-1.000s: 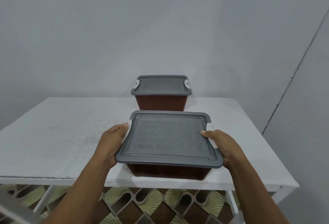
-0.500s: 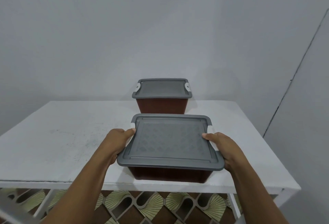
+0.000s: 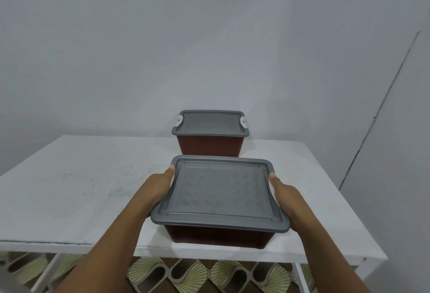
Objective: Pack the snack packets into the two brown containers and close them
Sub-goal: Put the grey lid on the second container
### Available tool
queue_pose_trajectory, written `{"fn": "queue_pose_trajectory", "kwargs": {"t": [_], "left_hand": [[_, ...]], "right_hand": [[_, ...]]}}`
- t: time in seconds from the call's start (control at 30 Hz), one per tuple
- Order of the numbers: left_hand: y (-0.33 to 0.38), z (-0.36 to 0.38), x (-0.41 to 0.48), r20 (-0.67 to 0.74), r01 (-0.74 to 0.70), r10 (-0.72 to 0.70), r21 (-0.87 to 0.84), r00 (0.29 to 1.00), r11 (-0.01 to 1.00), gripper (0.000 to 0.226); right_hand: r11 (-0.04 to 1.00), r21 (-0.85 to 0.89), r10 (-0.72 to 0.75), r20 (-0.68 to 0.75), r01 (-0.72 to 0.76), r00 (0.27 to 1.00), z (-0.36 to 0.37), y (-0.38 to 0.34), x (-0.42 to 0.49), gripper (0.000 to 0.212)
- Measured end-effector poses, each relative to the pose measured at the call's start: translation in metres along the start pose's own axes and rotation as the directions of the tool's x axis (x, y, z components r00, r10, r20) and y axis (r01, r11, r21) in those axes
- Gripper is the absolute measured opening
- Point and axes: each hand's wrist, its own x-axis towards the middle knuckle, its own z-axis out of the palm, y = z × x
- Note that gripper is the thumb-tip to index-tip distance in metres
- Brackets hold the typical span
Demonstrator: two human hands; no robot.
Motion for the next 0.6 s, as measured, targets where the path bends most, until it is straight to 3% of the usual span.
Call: {"fn": "queue_pose_trajectory", "kwargs": {"t": [0.17,0.6], "left_hand": [[0.001,0.000,-0.002,-0.029,-0.043,0.045,0.074,0.999,0.996,0.075],[0.005,-0.046,0.006,-0.081,-0.045,0.048,0.039,0.996,0.998,0.072]], "right_hand": [[0.998,-0.045,-0.038,-0.020,0.037,0.999,0.000,-0.001,0.001,0.054],[0.999,-0.004,-0.049,0.035,0.050,0.998,0.021,-0.044,0.005,0.060]]}}
